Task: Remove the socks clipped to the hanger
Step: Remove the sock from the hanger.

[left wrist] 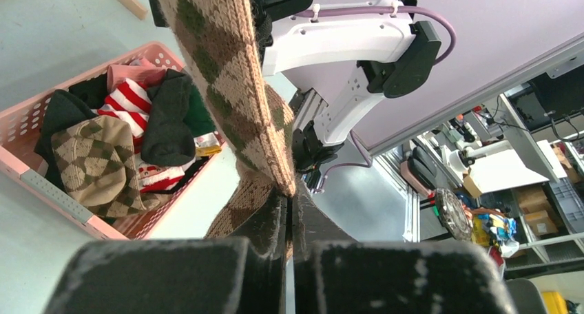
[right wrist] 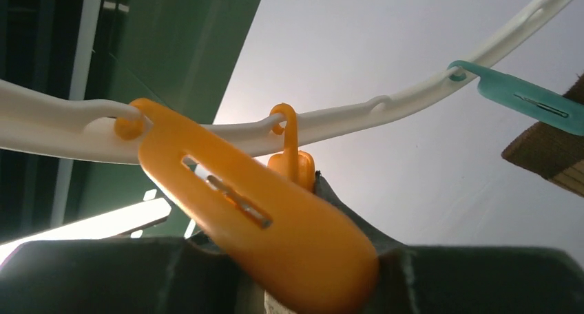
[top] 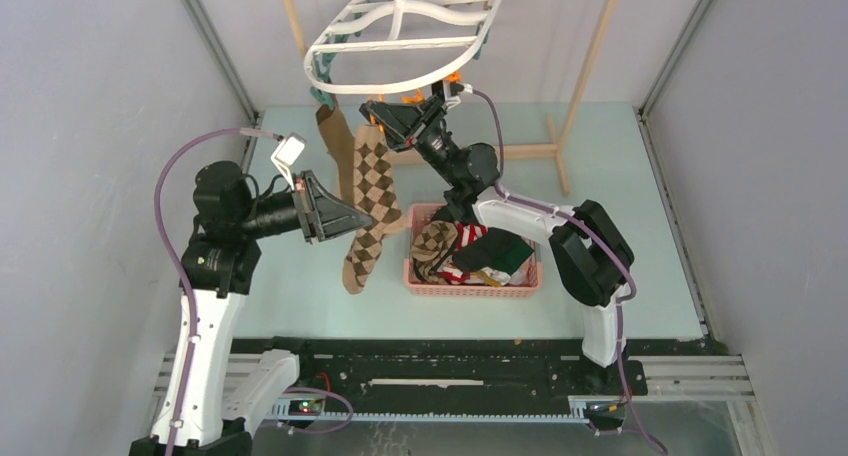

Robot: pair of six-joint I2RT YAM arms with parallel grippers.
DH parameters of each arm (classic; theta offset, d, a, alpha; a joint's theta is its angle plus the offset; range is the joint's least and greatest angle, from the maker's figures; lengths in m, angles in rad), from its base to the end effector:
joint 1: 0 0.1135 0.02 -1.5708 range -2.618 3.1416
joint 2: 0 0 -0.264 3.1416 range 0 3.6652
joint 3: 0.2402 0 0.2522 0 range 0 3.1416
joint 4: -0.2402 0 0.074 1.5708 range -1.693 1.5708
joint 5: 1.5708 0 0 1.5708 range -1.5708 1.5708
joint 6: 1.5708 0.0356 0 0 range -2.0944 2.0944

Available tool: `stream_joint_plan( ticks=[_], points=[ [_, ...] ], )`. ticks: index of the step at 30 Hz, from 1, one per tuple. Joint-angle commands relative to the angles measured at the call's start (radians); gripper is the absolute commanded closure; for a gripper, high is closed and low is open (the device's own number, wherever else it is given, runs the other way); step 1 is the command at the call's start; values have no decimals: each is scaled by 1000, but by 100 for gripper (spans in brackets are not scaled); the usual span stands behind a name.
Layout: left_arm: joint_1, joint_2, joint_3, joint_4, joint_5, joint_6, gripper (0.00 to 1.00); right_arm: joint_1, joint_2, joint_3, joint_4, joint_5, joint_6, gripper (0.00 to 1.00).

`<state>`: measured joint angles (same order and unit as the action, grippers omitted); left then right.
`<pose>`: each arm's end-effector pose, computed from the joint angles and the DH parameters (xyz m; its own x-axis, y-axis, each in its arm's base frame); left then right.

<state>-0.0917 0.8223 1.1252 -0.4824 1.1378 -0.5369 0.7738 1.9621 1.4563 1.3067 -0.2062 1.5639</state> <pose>0.1402 -0.0453 0.4214 -0.6273 -0.1578 -0.7626 0.7063 0.2971 -0.6425 0.3095 0.3126 0.3695 -0.7824 0.6040 -0.1518 -0.5190 -0.4976 0.6950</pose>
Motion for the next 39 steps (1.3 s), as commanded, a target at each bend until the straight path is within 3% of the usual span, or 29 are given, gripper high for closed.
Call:
stream_joint_plan(
  ticks=[1, 4, 8, 15, 20, 23, 27, 30, 39],
  points=[
    [15, -21, 33, -51, 28, 55, 100, -4, -7, 23, 11, -6, 2, 86],
    [25, -18, 47, -158, -30, 134, 100, -5, -30, 8, -29, -4, -23, 99],
    [27, -14, 57, -259, -150, 227, 100, -10, -70, -18, -98, -2, -75, 100],
    [27, -17, 55, -267, -235, 246, 100, -13, -133, -57, -205, -11, -153, 100],
    [27, -20, 36, -314, -261, 303, 100, -21, -173, -97, -248, -14, -197, 72],
    [27, -26, 24, -326, -259, 327, 100, -24, -182, -101, -275, -30, -211, 45],
    [27, -26, 42, -338, -249, 345, 100, -18, -204, -140, -305, -58, -234, 20],
    [27, -26, 52, -340, -241, 359, 100, -9, -224, -199, -292, -91, -250, 12],
    [27, -35, 54, -340, -237, 394, 100, 51, -312, -426, -198, -195, -323, 8]
  ],
)
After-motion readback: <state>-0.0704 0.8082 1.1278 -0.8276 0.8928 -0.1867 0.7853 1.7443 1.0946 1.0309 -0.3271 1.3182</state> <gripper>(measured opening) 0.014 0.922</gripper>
